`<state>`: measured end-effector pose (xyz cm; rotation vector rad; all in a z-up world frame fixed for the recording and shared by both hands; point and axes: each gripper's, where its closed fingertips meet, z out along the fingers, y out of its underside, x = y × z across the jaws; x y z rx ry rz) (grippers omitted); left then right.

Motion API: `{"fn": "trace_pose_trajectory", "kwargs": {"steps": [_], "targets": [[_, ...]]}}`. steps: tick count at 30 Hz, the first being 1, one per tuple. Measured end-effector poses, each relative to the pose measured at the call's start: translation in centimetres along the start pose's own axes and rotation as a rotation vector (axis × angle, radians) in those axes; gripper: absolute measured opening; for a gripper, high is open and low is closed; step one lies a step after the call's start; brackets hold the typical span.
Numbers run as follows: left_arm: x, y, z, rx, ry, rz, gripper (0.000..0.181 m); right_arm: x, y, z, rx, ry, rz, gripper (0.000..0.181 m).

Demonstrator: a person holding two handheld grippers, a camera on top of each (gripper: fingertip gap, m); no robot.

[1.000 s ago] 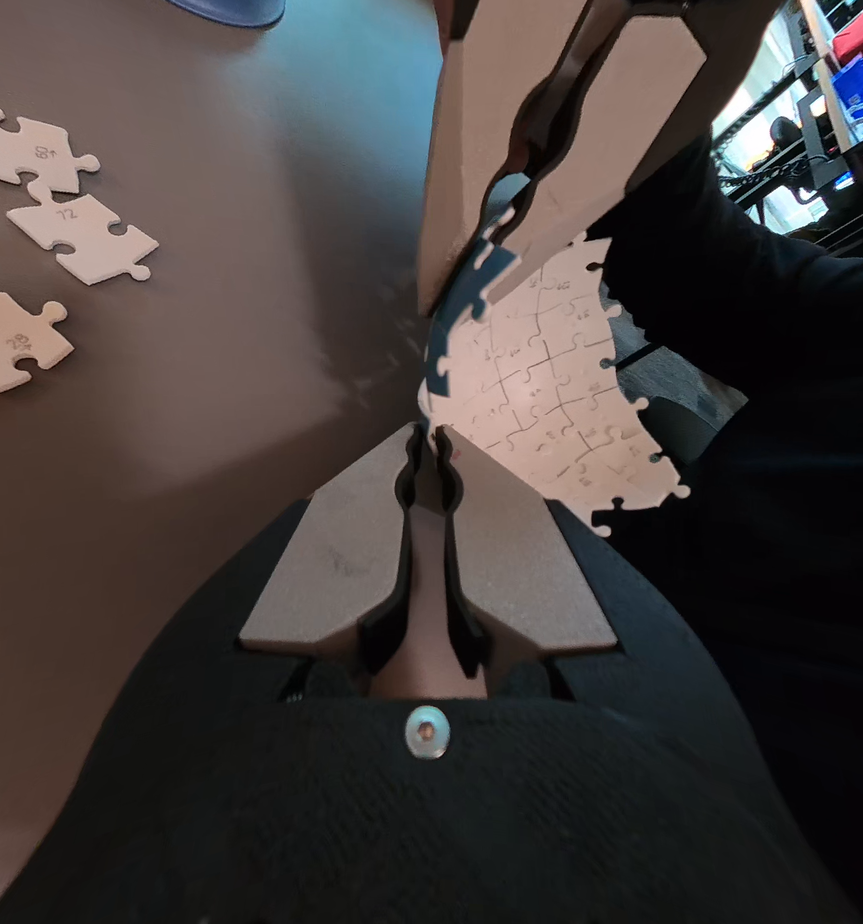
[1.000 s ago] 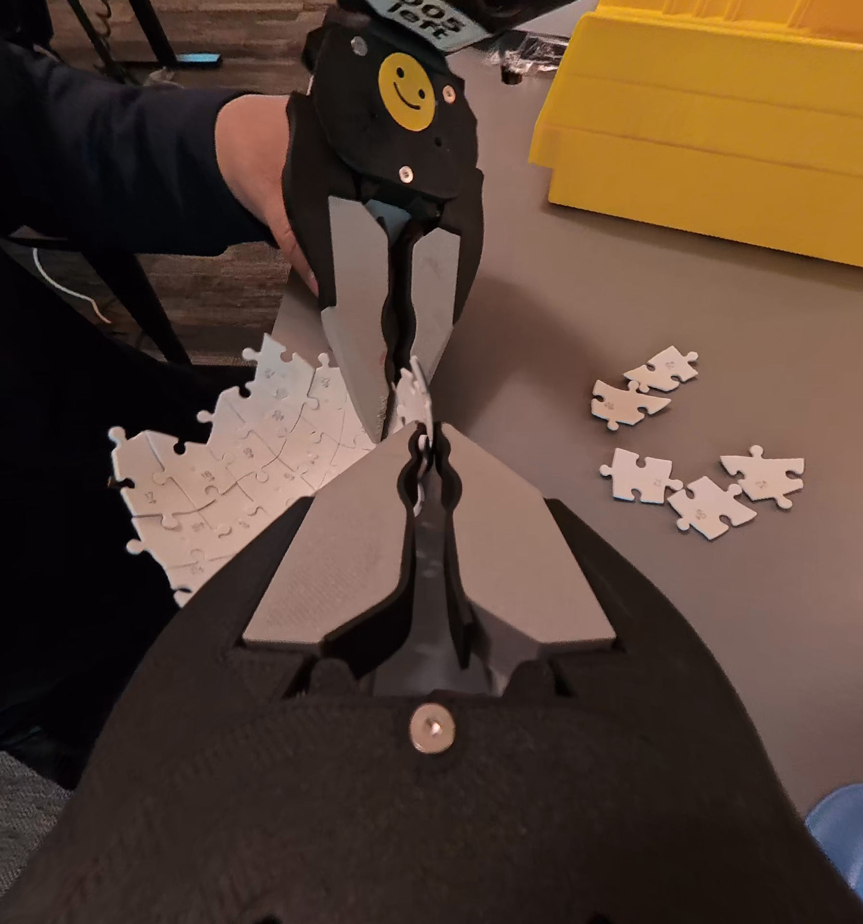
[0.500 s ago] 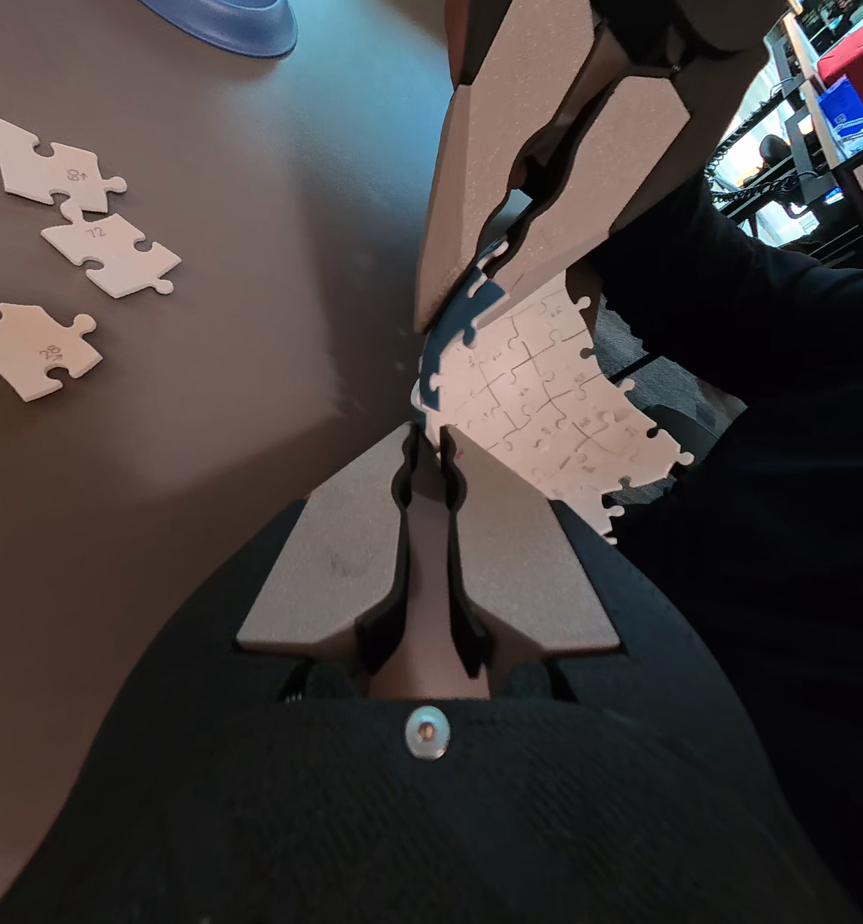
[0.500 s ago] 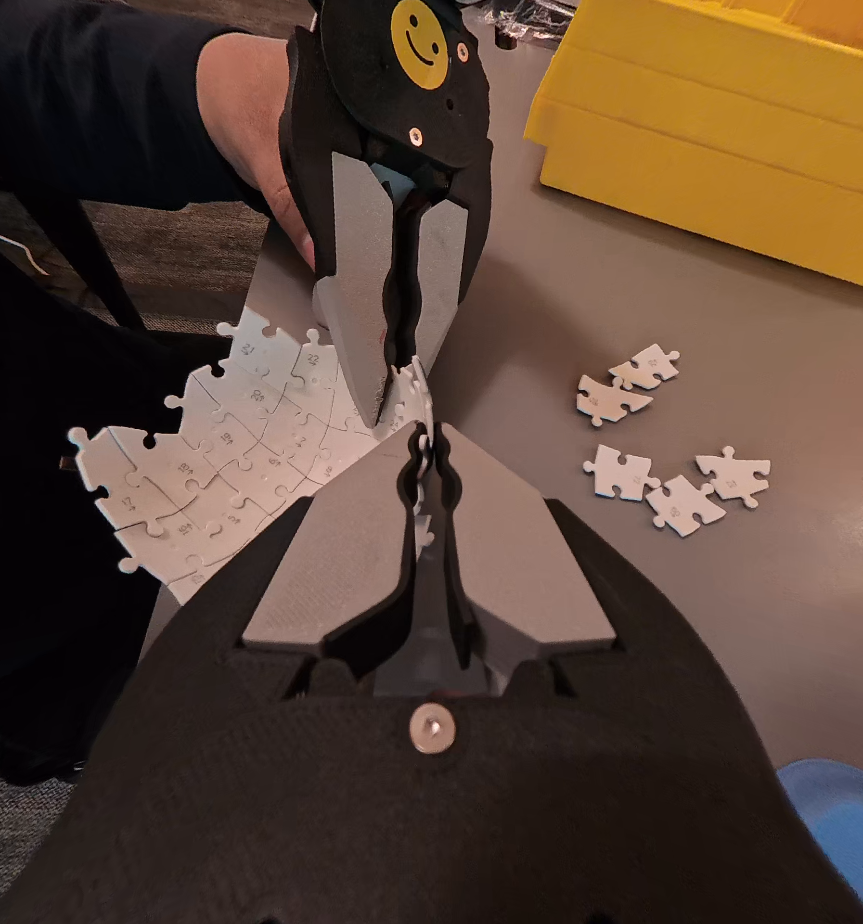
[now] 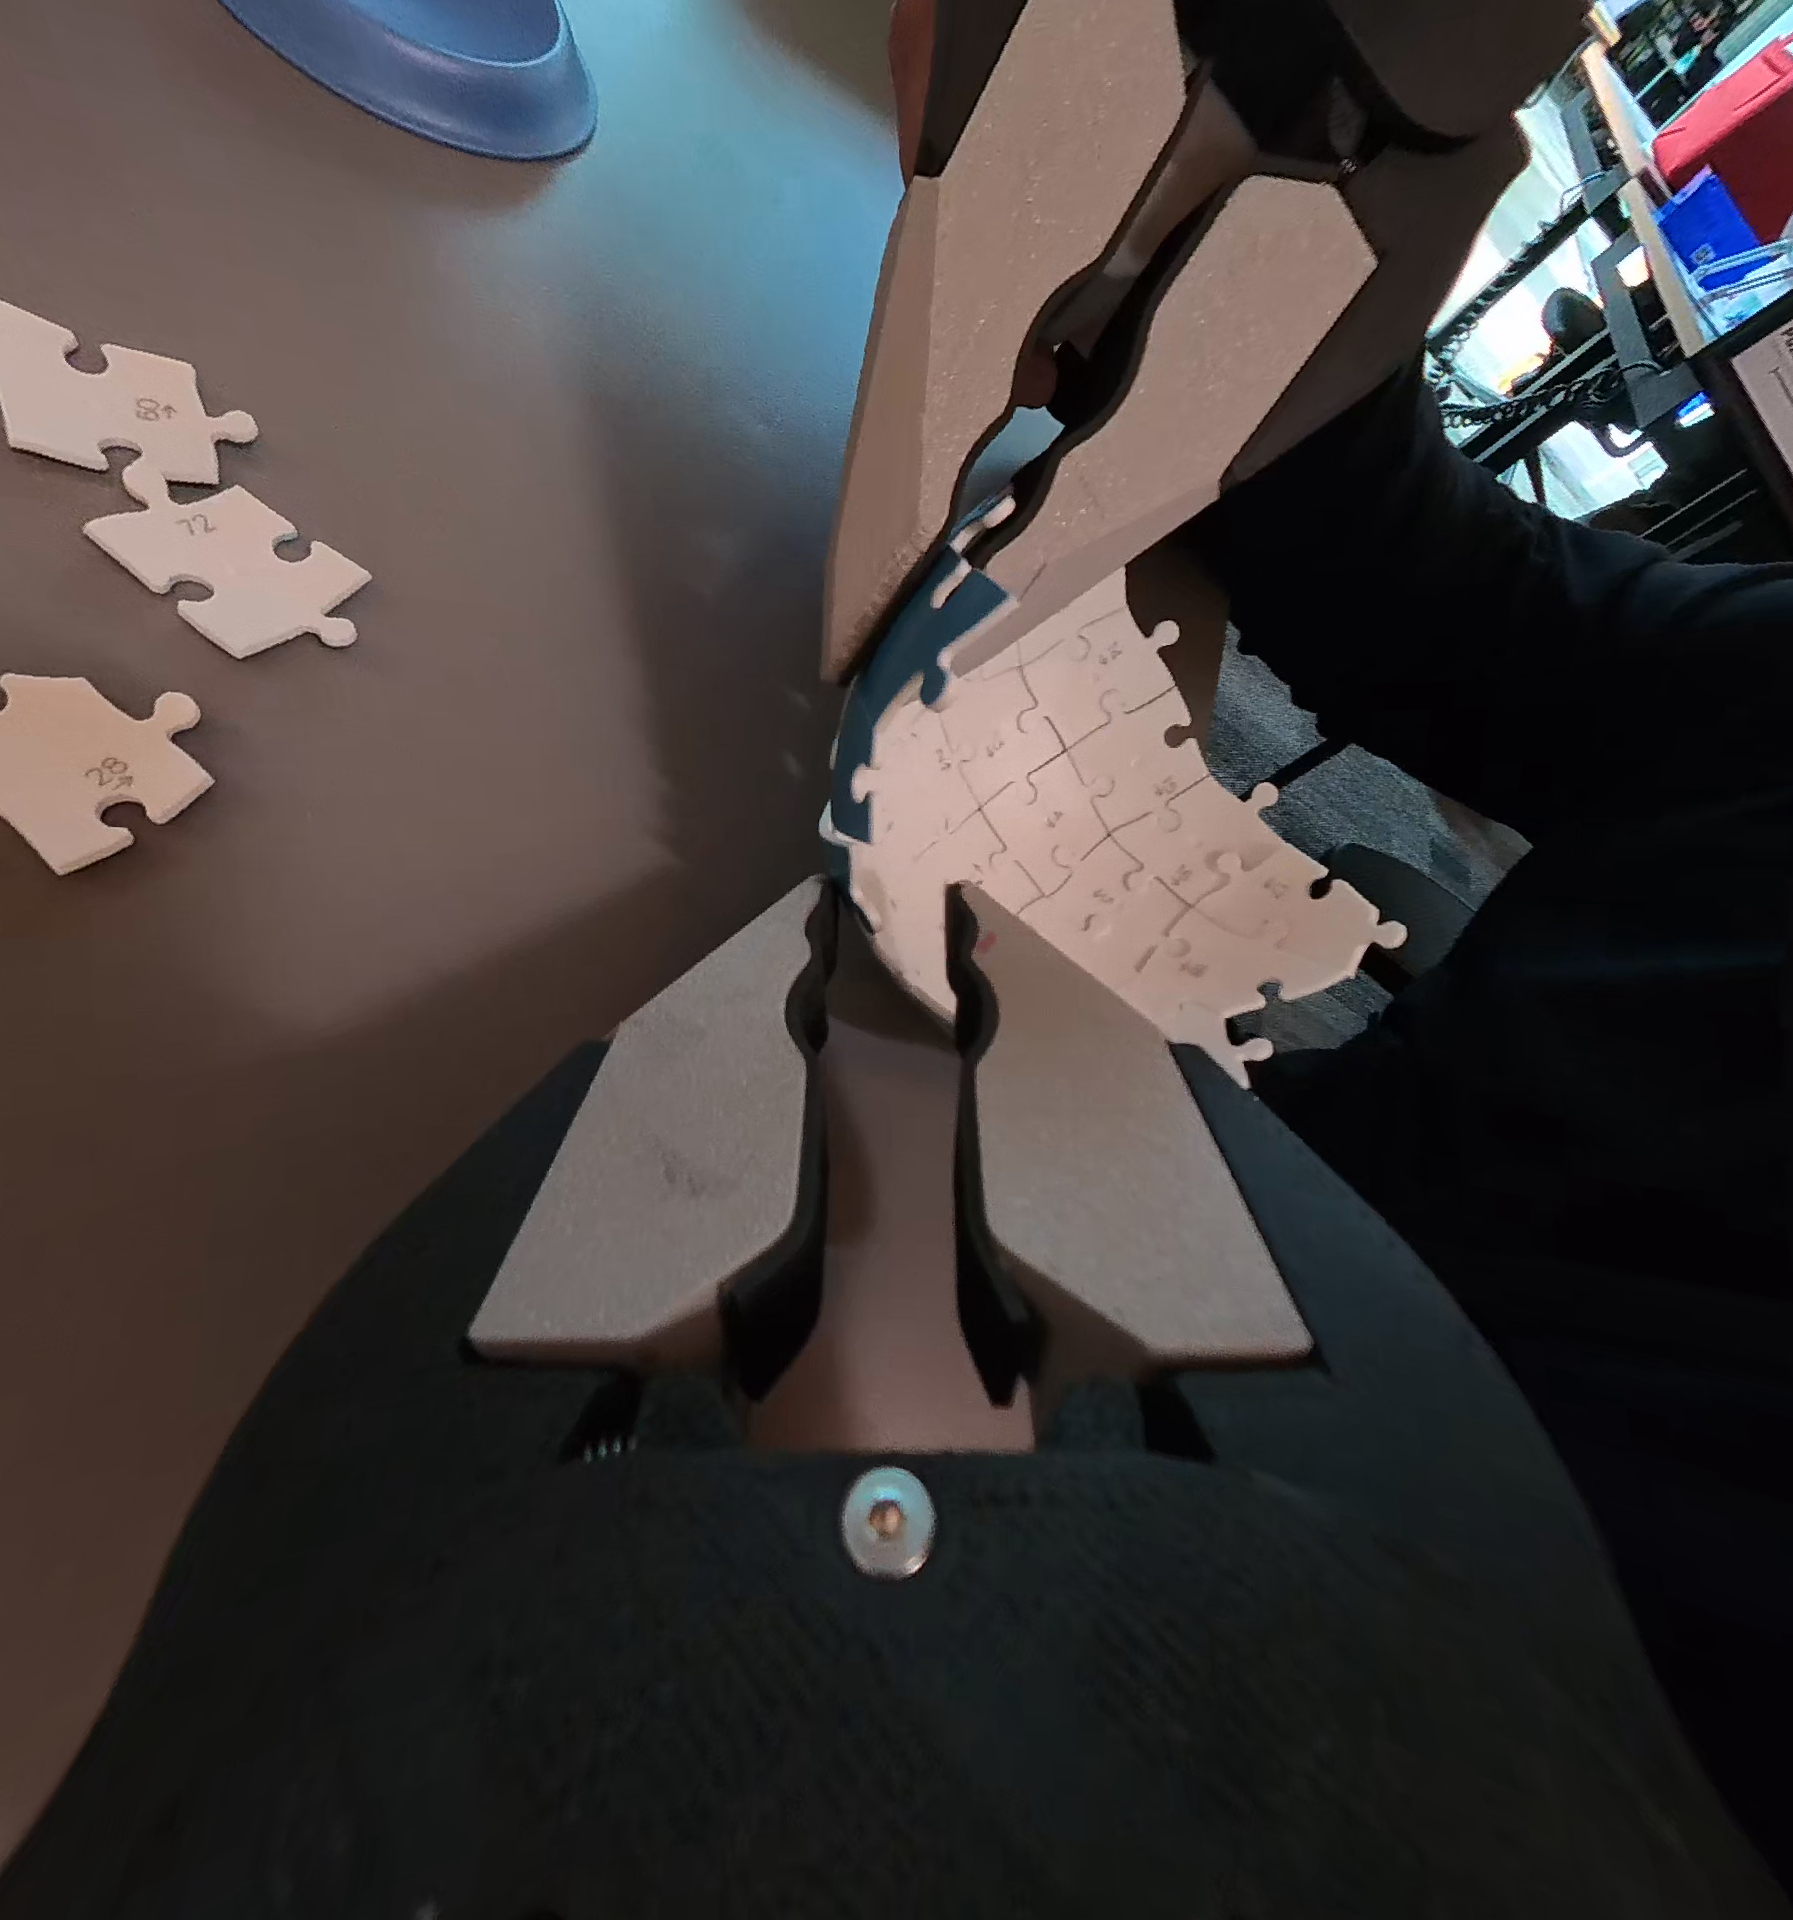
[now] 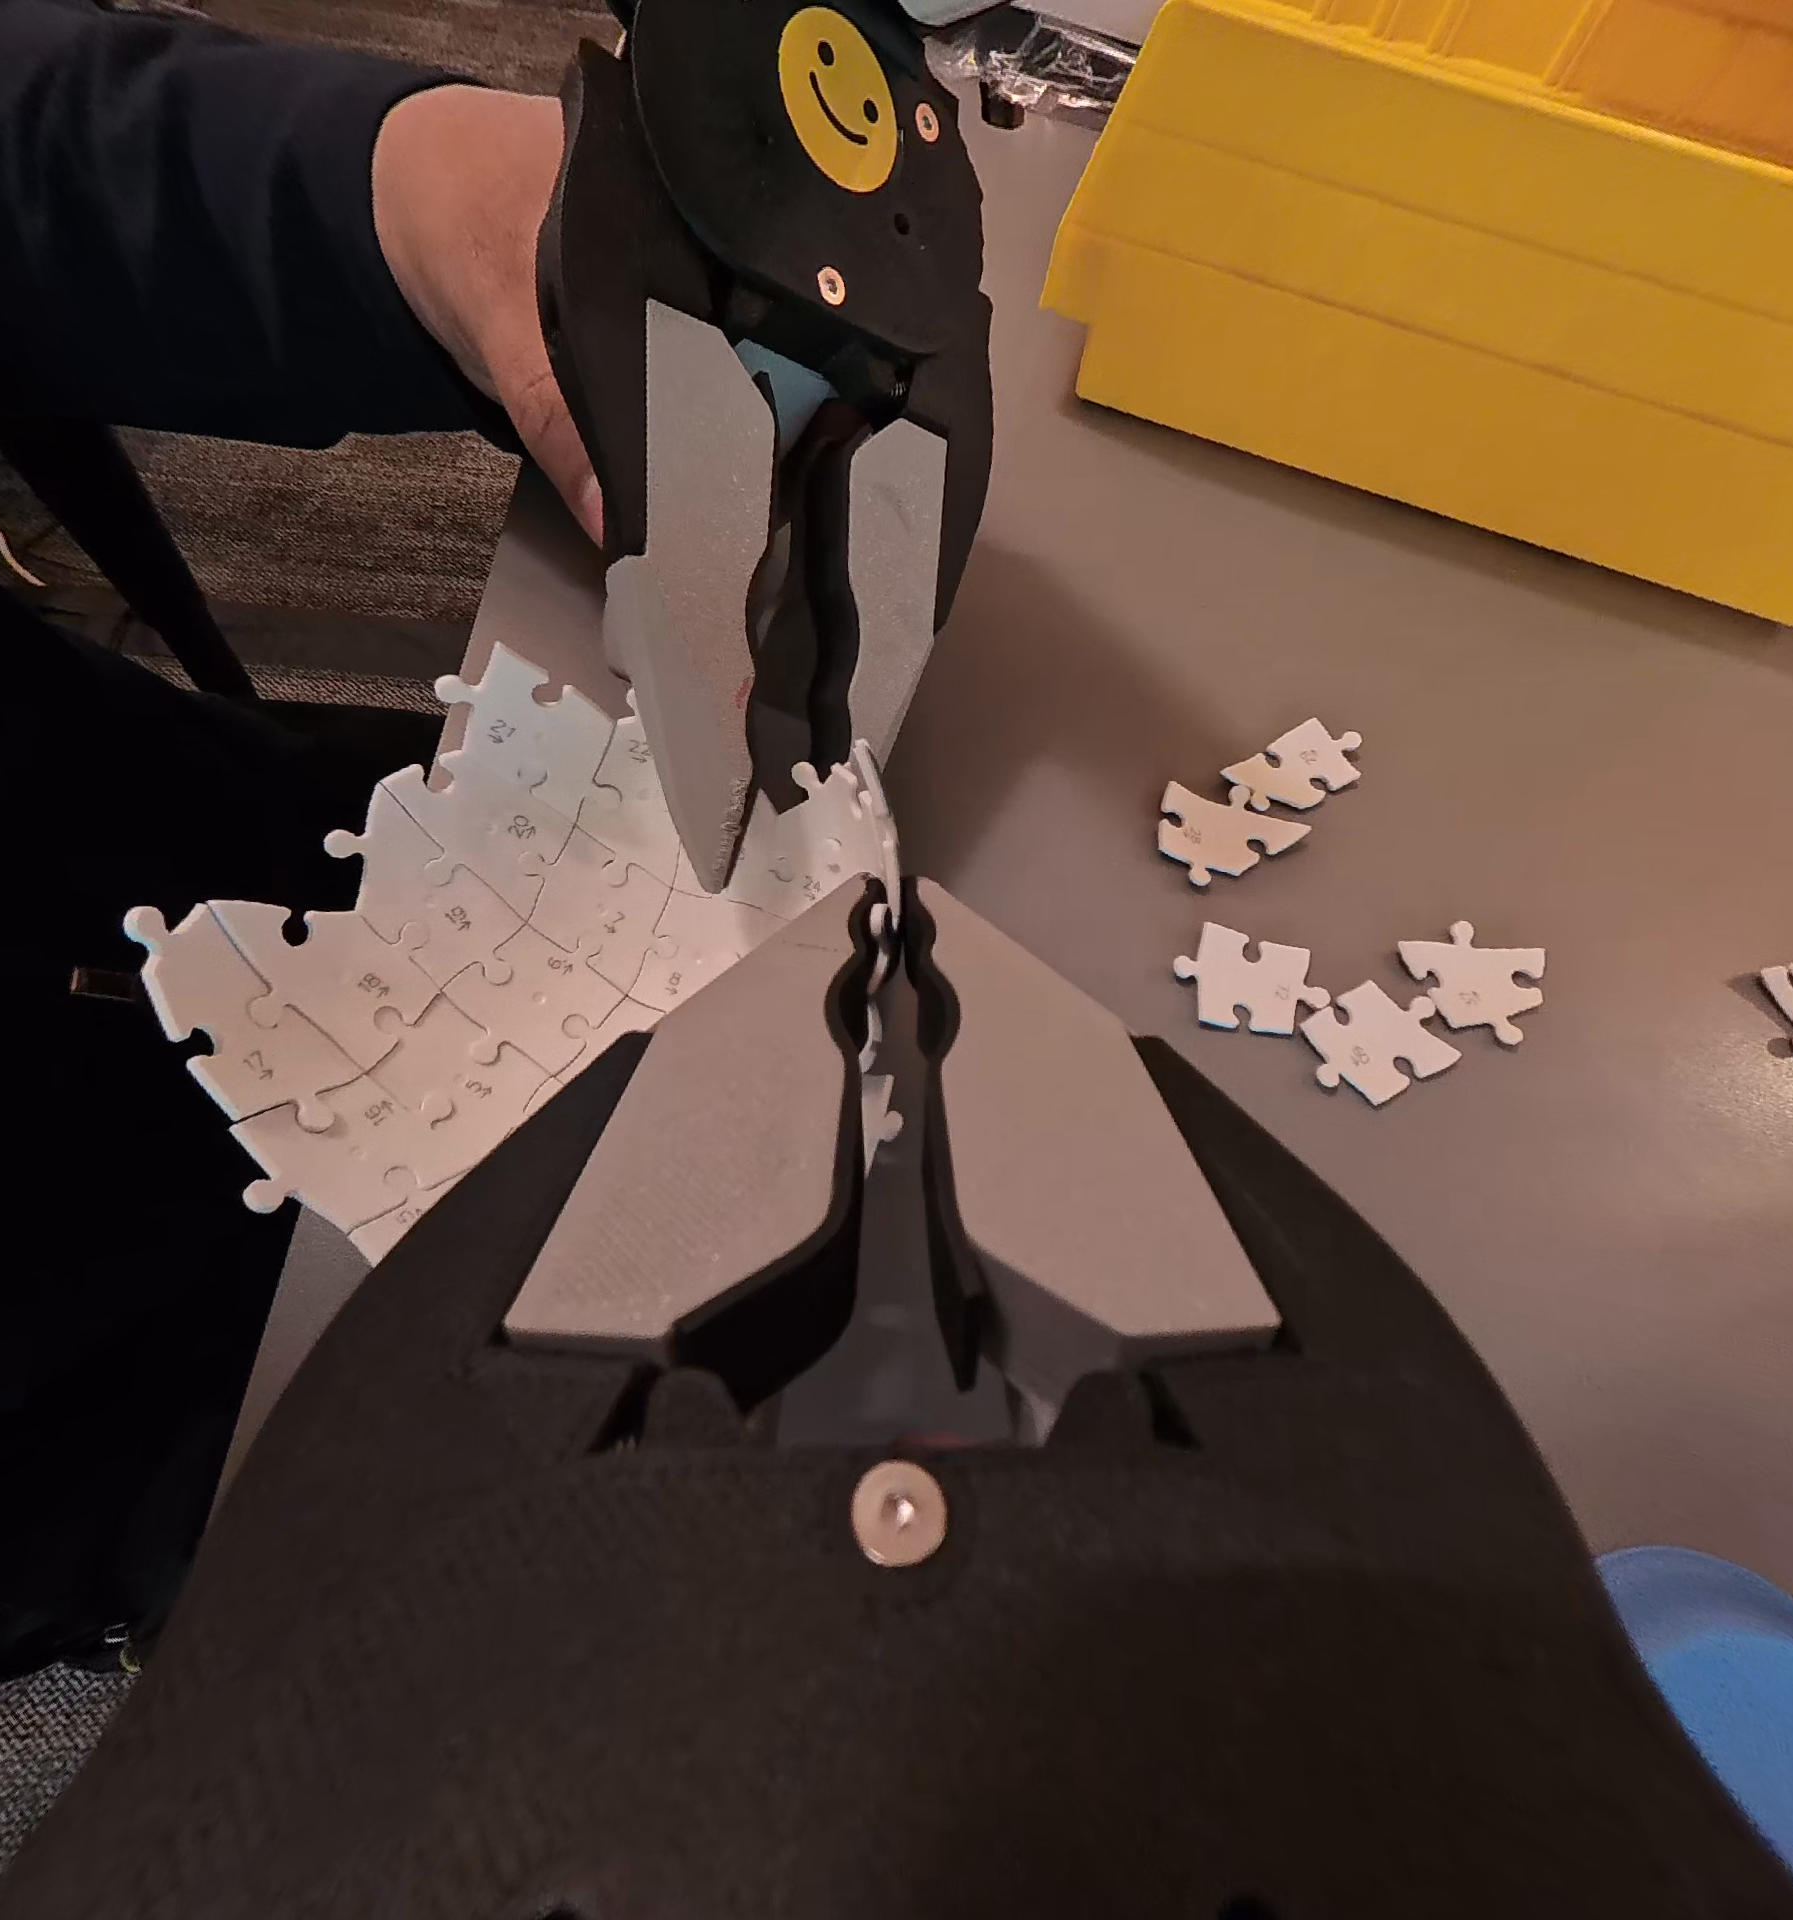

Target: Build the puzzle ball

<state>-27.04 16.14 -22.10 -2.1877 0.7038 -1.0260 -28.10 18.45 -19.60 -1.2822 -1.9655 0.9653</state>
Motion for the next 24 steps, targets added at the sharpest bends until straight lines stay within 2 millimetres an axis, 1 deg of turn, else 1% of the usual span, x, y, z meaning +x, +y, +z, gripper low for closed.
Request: {"fn": "trace_pose_trajectory", "kwargs": {"steps": [6, 15, 24], "targets": [[-0.5, -0.2, -0.2, -0.001, -0.056, 0.054, 0.008, 0.1, -0.2, -0.1, 0.018, 0.001, 0.010, 0.000], [-0.6, -1.0, -0.3, 0.021, -0.083, 0.078, 0.009, 0.4, -0.4, -0.4, 0.030, 0.018, 0.007, 0.000], [-0.9, -1.3, -0.4, 0.030, -0.122, 0.117, 0.004, 0.6, -0.4, -0.7, 0.043, 0.029, -0.001, 0.000]]}}
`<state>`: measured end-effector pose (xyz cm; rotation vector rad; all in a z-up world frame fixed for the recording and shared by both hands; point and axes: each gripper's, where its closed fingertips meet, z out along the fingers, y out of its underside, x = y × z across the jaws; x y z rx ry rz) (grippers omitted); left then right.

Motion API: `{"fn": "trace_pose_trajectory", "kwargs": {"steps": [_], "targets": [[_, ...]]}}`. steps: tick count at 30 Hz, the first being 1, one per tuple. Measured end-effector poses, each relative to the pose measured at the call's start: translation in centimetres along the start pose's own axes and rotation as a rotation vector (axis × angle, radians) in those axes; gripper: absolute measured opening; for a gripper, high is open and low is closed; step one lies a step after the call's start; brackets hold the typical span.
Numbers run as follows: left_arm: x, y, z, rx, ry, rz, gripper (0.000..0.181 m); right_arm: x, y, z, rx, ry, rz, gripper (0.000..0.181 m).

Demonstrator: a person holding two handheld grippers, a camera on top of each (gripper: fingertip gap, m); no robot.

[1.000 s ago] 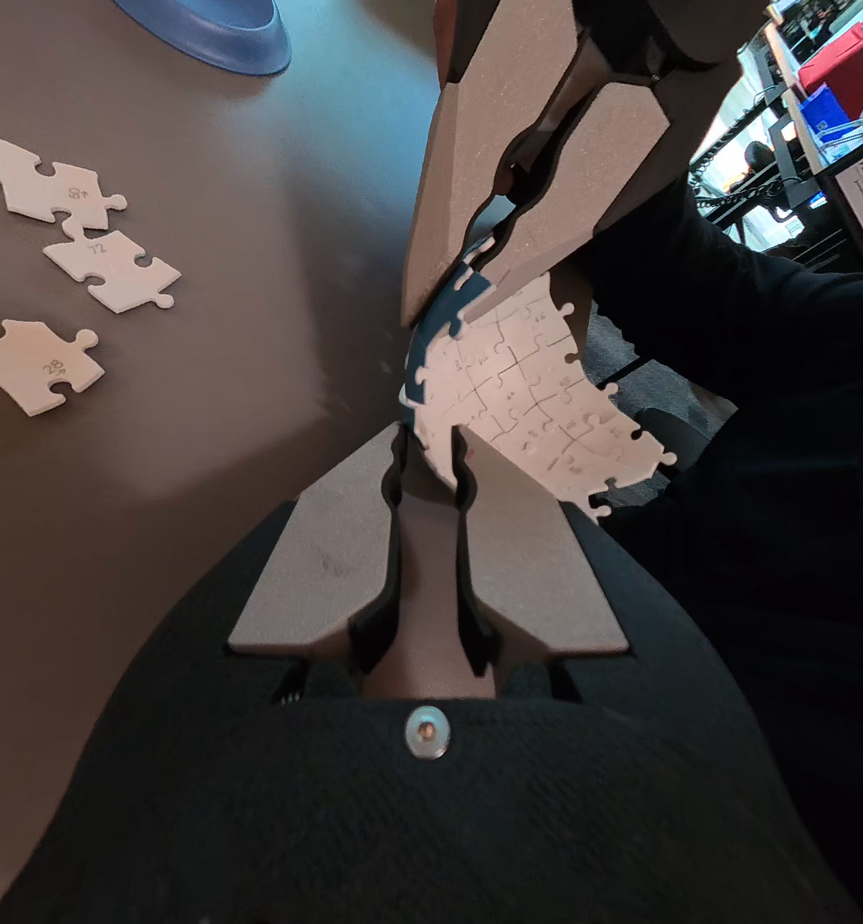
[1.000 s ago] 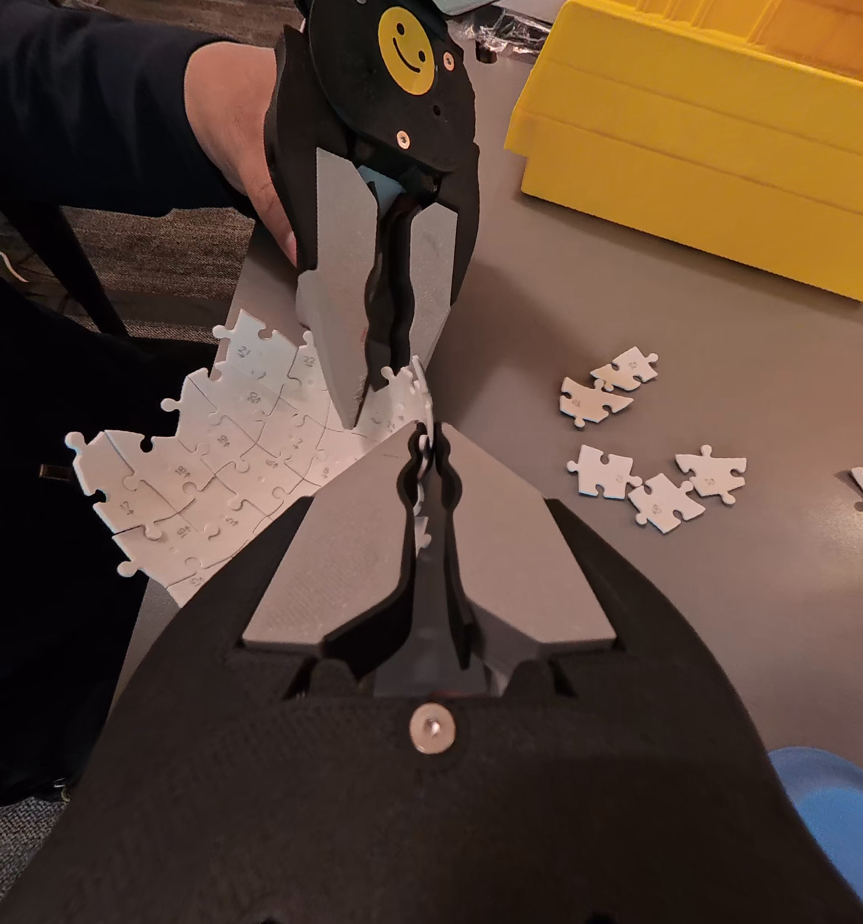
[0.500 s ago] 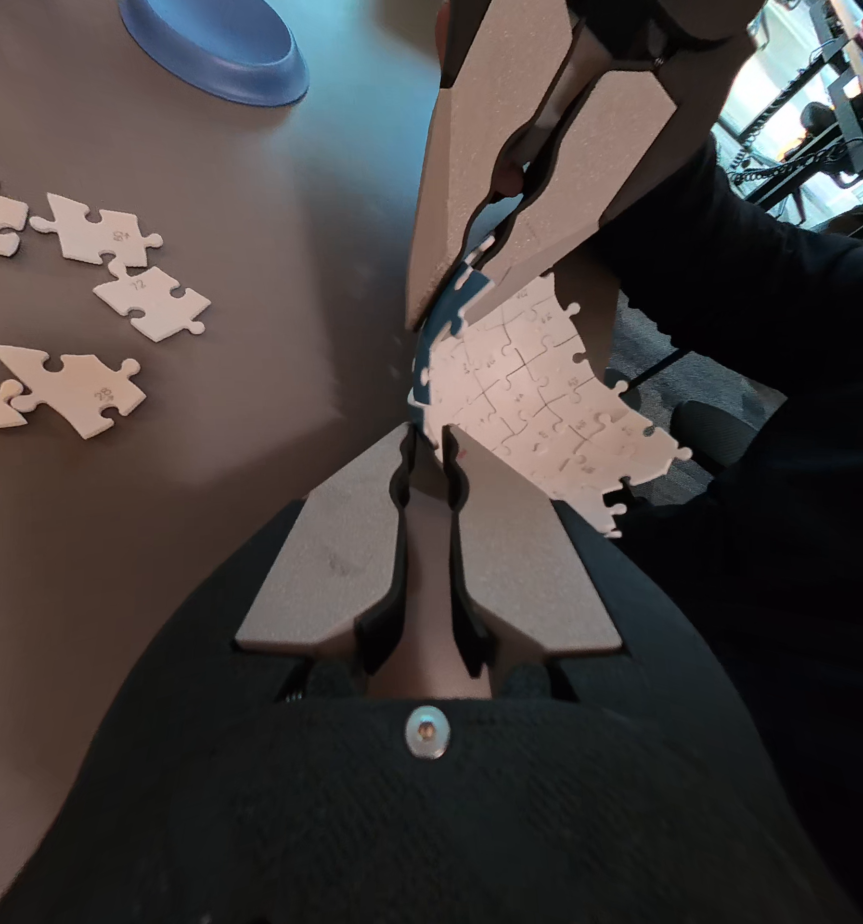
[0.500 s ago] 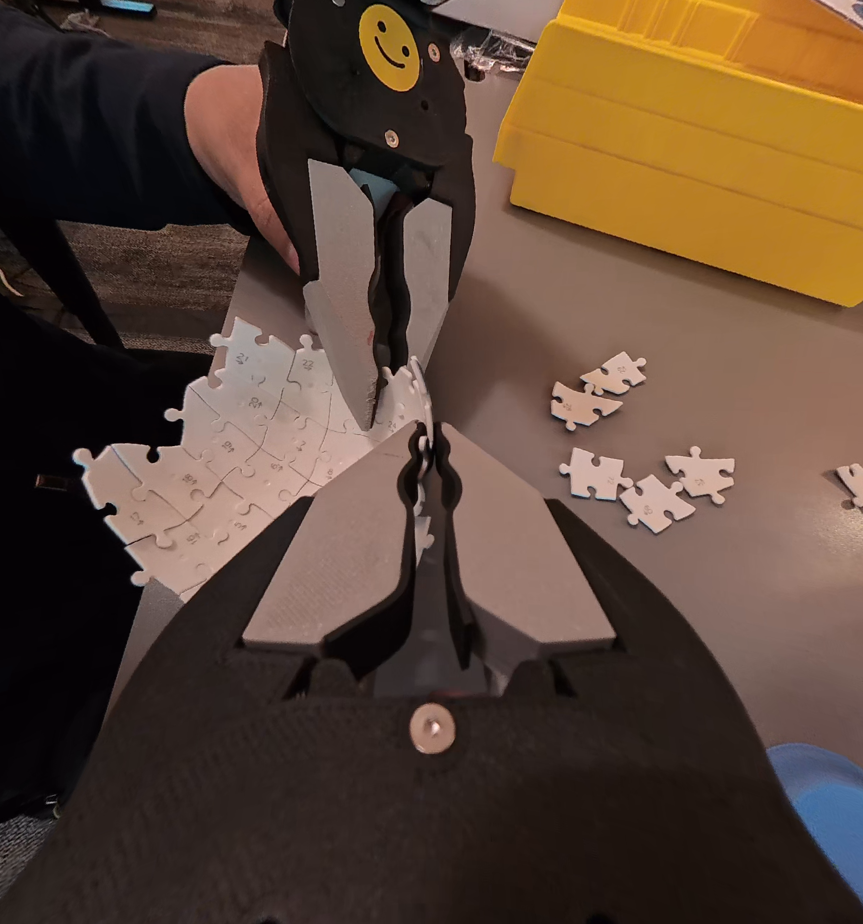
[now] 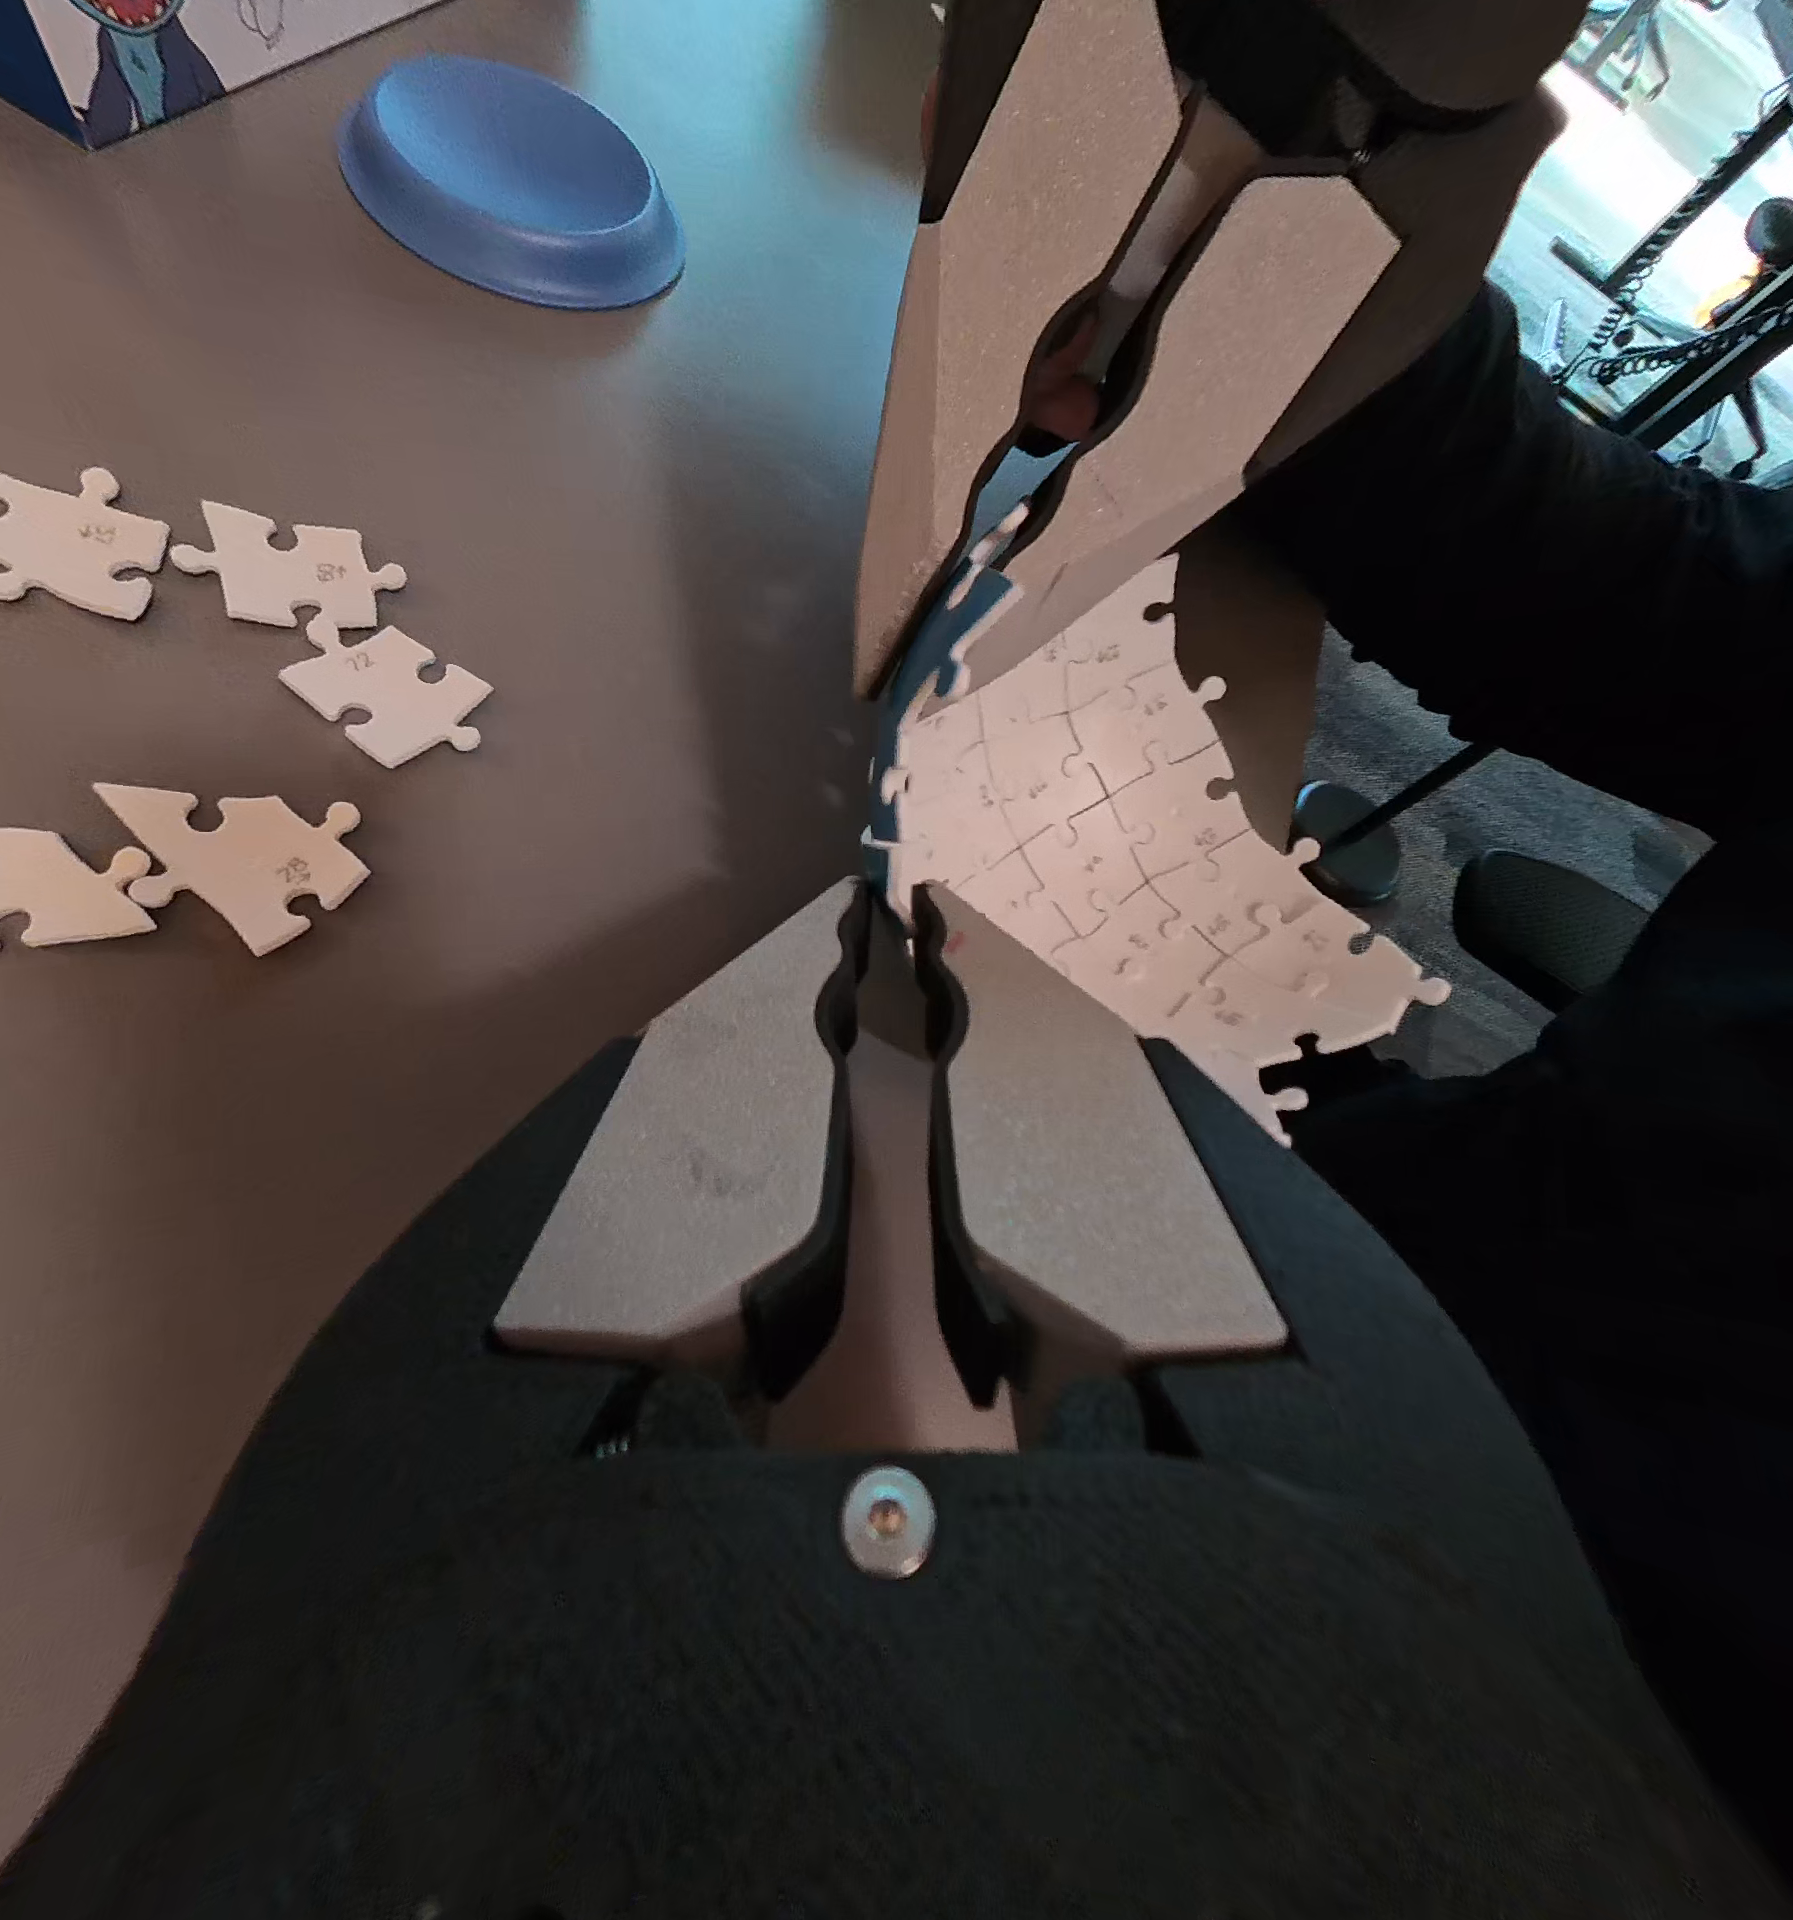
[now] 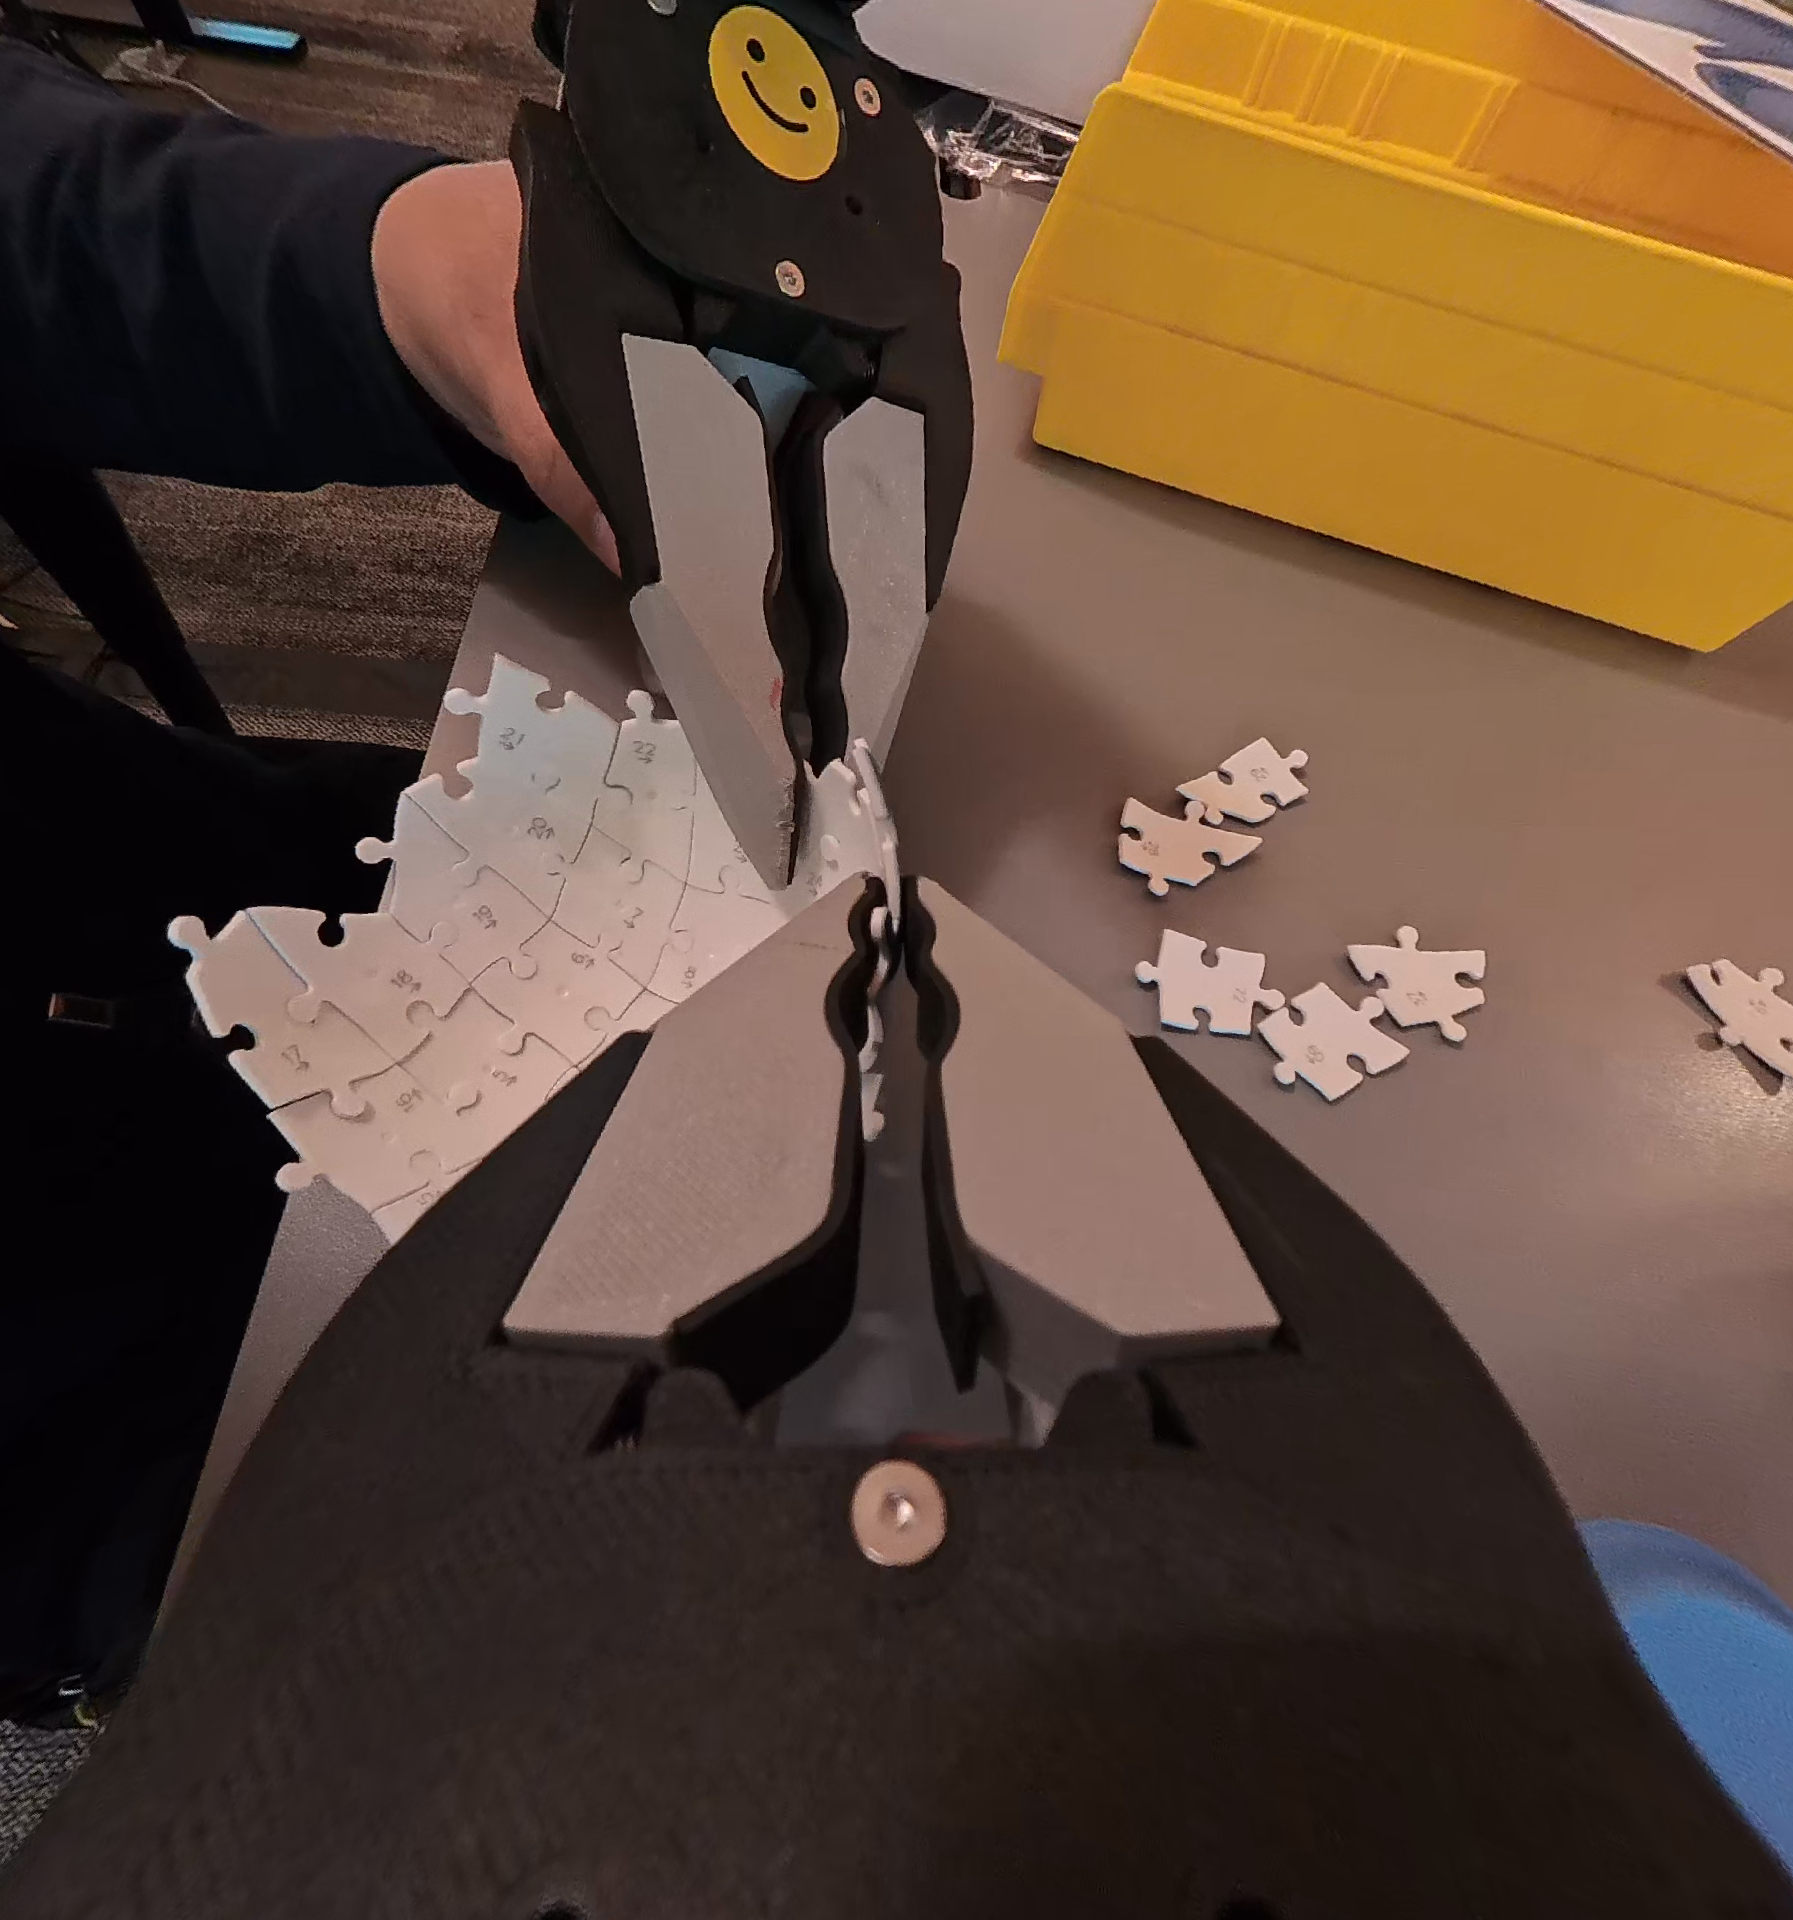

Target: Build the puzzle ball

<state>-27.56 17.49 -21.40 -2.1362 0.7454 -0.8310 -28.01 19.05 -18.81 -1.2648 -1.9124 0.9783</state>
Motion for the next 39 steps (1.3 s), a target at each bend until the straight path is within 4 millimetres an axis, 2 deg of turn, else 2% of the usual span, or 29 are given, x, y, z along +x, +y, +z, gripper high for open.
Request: {"fn": "trace_pose_trajectory", "kwargs": {"steps": [5, 11, 25, 33, 39], "targets": [[0.3, -0.3, -0.1, 0.025, 0.036, -0.041, 0.014, 0.2, 0.0, -0.1, 0.007, 0.028, -0.026, 0.000], [0.0, -0.5, -0.3, 0.045, 0.016, -0.030, 0.008, 0.2, -0.2, -0.2, 0.019, 0.030, -0.033, 0.000], [-0.5, -1.1, -0.2, 0.057, -0.032, -0.010, 0.004, 0.3, -0.1, -0.2, 0.010, 0.044, -0.036, 0.000], [-0.8, -1.5, 0.0, 0.058, -0.117, 0.072, 0.001, 0.5, 0.0, -0.4, 0.012, 0.053, -0.030, 0.000], [-0.6, -1.5, 0.1, 0.060, -0.084, 0.048, 0.002, 0.4, 0.1, -0.5, 0.005, 0.051, -0.037, 0.000]]}}
